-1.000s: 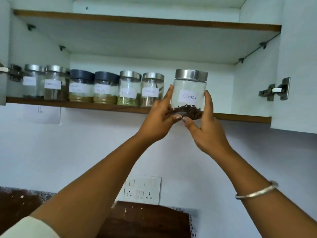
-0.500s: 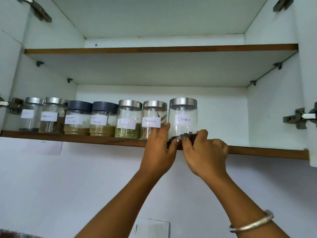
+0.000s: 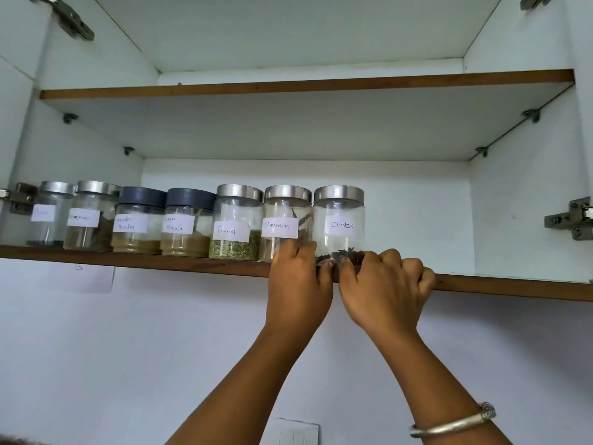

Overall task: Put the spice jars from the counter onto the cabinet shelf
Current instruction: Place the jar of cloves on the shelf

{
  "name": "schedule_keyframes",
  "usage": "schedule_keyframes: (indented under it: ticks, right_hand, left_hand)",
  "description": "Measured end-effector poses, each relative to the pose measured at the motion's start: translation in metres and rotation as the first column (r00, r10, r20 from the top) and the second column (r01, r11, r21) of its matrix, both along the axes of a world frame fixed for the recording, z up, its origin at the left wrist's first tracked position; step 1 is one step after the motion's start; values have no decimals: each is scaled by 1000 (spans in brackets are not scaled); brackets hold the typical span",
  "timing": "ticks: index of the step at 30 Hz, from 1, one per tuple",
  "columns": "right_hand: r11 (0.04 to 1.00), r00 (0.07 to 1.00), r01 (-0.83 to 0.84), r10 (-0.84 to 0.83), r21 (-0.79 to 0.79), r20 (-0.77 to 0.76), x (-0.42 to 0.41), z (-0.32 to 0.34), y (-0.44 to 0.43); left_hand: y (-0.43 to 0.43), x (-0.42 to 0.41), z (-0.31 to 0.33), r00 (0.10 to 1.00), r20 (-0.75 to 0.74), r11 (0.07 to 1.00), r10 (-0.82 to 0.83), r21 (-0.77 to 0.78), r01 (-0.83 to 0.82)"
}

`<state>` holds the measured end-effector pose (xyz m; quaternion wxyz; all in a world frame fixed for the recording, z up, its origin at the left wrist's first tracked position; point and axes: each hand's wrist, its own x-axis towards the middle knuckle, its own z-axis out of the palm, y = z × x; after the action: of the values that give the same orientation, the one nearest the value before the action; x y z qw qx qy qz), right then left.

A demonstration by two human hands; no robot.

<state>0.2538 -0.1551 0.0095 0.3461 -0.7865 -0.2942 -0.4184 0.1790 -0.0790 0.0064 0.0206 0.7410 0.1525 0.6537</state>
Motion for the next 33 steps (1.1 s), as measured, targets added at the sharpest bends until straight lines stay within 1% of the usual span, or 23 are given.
schedule_keyframes:
  ticks: [4, 7, 9, 11, 15, 18, 22, 24, 27, 30, 33]
  right_hand:
    - [1000, 1000, 13, -13, 20, 20, -1, -3, 2]
    - [999, 1000, -6, 6, 40, -4, -3, -1, 3]
    - [1000, 1000, -15, 15, 23, -4, -4, -4, 4]
    - [998, 998, -57, 56, -36, -12, -6, -11, 3]
    - [961, 987, -159, 147, -225, -68, -29, -27, 2]
    - [915, 963, -265, 238, -305, -123, -54, -46, 0]
    - [846, 943, -332, 297, -418, -147, -80, -73, -4]
    - [794, 933, -360, 323, -491, -161, -95, -86, -4]
    - [689, 921, -382, 339, -616, -192, -123, -114, 2]
    - [606, 886, -460, 362, -649, -291, -156, -145, 17]
    - [517, 818, -572, 413, -637, -400, -202, -181, 47]
  left_hand:
    - [0, -1, -1, 1000, -13, 1000, 0, 0, 0]
    - [-2, -2, 2, 999, -35, 1000, 6, -15, -6]
    - [-3, -3, 3, 998, -59, 1000, -5, -29, 3]
    - [-2, -9, 2, 991, -131, 1000, 10, -4, -11]
    - [-1, -27, -3, 932, -361, 999, -5, 31, 17]
    - [-3, -43, -18, 866, -500, 997, -13, 63, 51]
    - [10, -78, -56, 823, -568, 1000, -26, -27, 12]
    - [22, -102, -77, 779, -627, 999, -9, -39, -21]
    - [44, -146, -113, 699, -714, 996, 19, -46, -73]
    - [64, -194, -152, 673, -739, 986, -30, -134, -103]
    - [90, -250, -189, 660, -743, 960, -109, -250, -123]
